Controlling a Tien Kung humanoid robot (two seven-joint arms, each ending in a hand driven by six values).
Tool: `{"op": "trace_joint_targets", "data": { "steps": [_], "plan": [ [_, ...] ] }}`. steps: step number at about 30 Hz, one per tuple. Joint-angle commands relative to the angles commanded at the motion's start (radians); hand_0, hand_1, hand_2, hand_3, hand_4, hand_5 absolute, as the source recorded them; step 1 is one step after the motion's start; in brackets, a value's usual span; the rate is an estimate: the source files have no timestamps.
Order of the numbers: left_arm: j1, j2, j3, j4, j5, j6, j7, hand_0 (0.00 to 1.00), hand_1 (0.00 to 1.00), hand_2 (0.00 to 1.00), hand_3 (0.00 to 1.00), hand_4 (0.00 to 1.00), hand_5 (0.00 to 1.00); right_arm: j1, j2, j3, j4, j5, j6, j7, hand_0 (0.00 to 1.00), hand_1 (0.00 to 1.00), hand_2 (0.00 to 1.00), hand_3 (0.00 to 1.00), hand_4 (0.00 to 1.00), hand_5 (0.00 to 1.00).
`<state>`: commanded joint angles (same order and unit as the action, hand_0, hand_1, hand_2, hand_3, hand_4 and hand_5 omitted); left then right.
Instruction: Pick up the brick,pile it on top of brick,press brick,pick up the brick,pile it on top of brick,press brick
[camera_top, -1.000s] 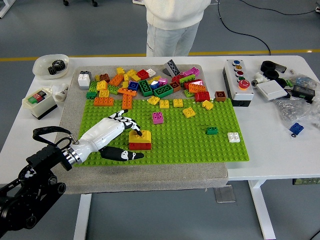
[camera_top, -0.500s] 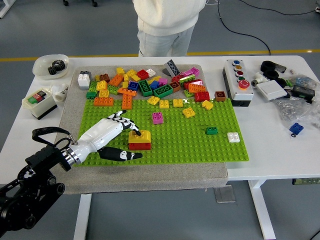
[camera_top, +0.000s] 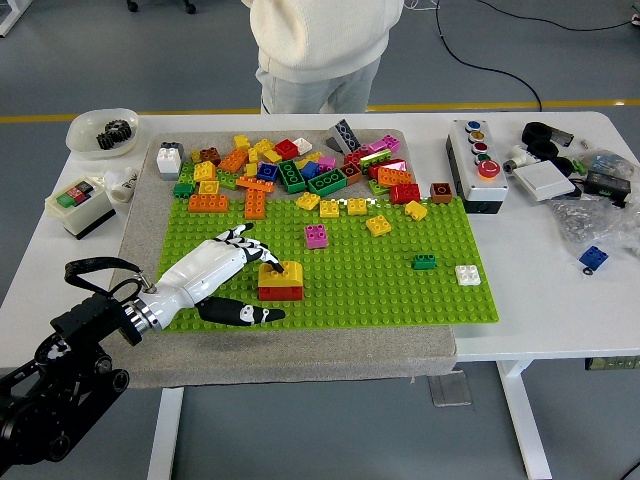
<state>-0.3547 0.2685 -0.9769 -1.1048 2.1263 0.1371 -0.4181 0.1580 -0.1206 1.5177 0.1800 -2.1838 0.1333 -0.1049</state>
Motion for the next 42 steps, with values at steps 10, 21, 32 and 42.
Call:
{"op": "trace_joint_targets", "data": {
  "steps": [10,21,32,42],
  "plan": [
    [0.002,0.001,-0.029,-0.027,-0.068,0.011,-0.019,0.998,0.809,0.733,0.598,0.972,0.846,-0.001,0.0,0.002,0.0,-0.001,0.0,-0.001,0.742,0.647,0.711,0.581,0.808,0.371],
    [0.004,0.004,-0.051,-0.064,-0.142,0.019,-0.032,0.998,0.798,0.725,0.597,0.971,0.831,-0.001,0.0,0.001,0.0,0.004,0.0,-0.001,0.742,0.647,0.711,0.579,0.807,0.371],
    [-0.007,0.004,-0.095,-0.082,-0.174,0.026,-0.032,0.998,0.775,0.706,0.593,0.976,0.824,-0.002,0.001,0.001,0.0,0.003,0.001,-0.001,0.74,0.647,0.711,0.578,0.806,0.371],
    [-0.016,0.004,-0.119,-0.083,-0.169,0.029,-0.024,0.998,0.768,0.708,0.604,0.977,0.808,-0.002,0.001,-0.004,0.0,0.003,0.002,-0.001,0.74,0.647,0.711,0.578,0.806,0.371]
  ]
}}
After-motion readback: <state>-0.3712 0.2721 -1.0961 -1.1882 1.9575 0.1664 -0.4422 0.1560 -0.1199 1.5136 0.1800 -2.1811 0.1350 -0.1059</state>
